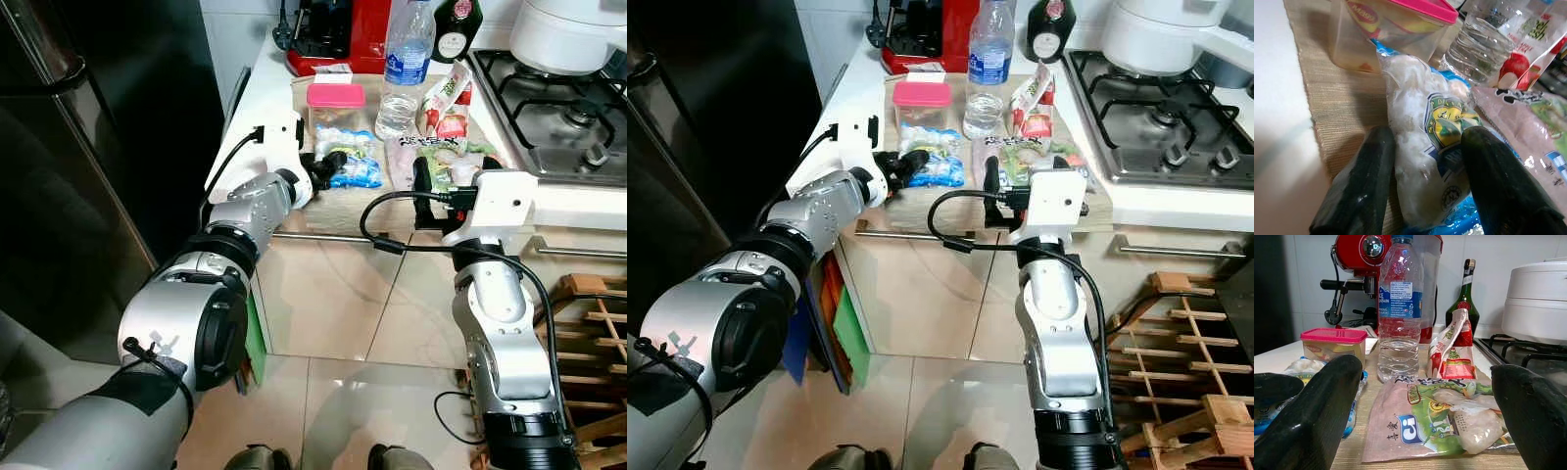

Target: Restocking fridge

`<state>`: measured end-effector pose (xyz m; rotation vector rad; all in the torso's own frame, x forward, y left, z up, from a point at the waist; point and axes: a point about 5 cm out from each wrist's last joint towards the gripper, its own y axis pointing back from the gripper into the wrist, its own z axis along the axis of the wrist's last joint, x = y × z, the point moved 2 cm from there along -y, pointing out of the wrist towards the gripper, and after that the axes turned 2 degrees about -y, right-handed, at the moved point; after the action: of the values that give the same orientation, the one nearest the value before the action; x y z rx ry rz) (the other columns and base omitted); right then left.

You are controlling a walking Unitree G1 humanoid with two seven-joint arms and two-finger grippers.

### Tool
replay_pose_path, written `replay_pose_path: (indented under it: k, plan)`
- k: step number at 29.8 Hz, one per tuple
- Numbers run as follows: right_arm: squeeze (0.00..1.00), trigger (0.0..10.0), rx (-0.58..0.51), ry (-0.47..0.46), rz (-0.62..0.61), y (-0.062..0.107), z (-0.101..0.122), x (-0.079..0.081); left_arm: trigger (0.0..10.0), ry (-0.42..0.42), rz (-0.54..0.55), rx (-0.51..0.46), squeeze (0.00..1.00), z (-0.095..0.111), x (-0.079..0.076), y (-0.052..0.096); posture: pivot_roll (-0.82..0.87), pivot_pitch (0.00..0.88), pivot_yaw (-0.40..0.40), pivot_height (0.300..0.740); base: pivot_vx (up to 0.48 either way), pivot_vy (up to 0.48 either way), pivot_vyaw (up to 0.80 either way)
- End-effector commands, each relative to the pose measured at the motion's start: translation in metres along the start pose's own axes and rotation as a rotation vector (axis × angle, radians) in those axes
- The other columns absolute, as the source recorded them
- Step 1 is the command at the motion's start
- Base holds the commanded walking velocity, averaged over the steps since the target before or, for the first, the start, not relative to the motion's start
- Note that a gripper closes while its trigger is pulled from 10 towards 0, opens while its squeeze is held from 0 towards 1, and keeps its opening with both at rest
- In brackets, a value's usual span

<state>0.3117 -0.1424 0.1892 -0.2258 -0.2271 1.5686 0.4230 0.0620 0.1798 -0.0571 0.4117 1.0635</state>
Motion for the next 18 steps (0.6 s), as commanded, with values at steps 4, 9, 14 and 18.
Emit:
replay_pose_path:
  k: [4, 9, 14, 18]
  plan:
    - [0.0, 10.0, -0.008, 0.002, 0.003, -0.003, 0.001, 0.001, 0.0, 0.081, -0.027, 0.016, 0.0, -0.009, -0.001, 0.001, -0.16, 0.052, 0.073, 0.74, 0.0, 0.0, 0.0]
    - [0.0, 10.0, -0.003, -0.001, 0.003, -0.003, 0.0, 0.001, 0.0, 0.131, -0.054, 0.001, 0.0, -0.007, -0.003, 0.0, -0.15, 0.053, 0.069, 0.74, 0.0, 0.0, 0.0]
    - [0.0, 10.0, 0.0, -0.003, 0.007, -0.004, -0.001, 0.001, 0.0, 0.179, -0.078, -0.04, 0.0, 0.0, -0.005, 0.0, -0.15, 0.054, 0.067, 0.74, 0.0, 0.0, 0.0]
    - [0.0, 10.0, 0.001, -0.002, 0.007, -0.003, -0.001, 0.001, 0.0, 0.204, -0.098, -0.078, 0.0, 0.009, -0.006, 0.001, -0.16, 0.051, 0.067, 0.74, 0.0, 0.0, 0.0]
